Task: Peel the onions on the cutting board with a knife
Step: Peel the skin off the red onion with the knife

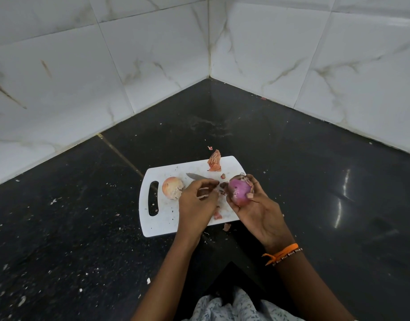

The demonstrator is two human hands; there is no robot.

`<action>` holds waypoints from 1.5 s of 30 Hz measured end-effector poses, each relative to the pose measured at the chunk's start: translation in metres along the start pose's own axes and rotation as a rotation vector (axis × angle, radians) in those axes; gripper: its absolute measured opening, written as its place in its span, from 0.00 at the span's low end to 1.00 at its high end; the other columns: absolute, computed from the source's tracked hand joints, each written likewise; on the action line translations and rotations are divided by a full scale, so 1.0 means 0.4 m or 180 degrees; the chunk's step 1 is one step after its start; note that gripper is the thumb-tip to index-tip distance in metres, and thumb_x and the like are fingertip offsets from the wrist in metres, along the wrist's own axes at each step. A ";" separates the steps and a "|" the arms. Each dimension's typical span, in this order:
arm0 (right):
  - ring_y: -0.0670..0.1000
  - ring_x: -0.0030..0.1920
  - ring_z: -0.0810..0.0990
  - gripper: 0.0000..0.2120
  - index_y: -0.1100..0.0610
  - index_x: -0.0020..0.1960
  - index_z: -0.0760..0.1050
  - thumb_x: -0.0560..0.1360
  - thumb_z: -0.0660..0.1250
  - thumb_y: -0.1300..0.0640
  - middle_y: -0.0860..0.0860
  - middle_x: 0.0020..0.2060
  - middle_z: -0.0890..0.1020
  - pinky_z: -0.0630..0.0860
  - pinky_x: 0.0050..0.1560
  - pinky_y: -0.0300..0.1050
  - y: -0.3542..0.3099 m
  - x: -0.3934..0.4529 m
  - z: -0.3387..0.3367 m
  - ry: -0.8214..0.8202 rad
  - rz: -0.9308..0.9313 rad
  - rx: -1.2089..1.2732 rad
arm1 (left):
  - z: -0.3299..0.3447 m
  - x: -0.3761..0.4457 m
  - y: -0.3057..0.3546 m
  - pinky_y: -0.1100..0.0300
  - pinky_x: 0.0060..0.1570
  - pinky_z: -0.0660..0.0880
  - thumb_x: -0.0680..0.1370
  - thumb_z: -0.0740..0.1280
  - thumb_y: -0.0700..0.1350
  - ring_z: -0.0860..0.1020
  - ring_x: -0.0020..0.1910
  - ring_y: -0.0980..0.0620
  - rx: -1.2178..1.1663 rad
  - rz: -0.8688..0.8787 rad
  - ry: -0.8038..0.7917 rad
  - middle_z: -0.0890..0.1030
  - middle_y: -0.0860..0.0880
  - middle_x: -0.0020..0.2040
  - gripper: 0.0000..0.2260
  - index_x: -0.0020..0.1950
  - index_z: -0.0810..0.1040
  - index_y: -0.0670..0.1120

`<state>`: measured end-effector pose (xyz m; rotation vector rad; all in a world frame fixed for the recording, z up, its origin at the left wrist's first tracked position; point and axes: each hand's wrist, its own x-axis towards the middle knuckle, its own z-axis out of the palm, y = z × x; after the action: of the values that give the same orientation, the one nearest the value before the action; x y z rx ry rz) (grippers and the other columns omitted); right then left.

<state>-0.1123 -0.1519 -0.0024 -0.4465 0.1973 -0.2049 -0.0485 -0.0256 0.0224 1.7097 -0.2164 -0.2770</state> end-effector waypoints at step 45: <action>0.51 0.49 0.84 0.33 0.57 0.59 0.74 0.56 0.82 0.57 0.55 0.52 0.83 0.80 0.45 0.42 -0.021 -0.004 -0.004 0.0093 0.0081 -0.0820 | -0.009 0.002 -0.007 0.66 0.43 0.77 0.75 0.68 0.35 0.81 0.46 0.59 -0.0067 -0.0072 -0.0011 0.84 0.55 0.44 0.09 0.46 0.83 0.48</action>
<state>-0.1155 -0.1596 0.0003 -0.6969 0.2595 -0.1614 -0.0468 -0.0221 0.0200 1.6919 -0.1962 -0.2979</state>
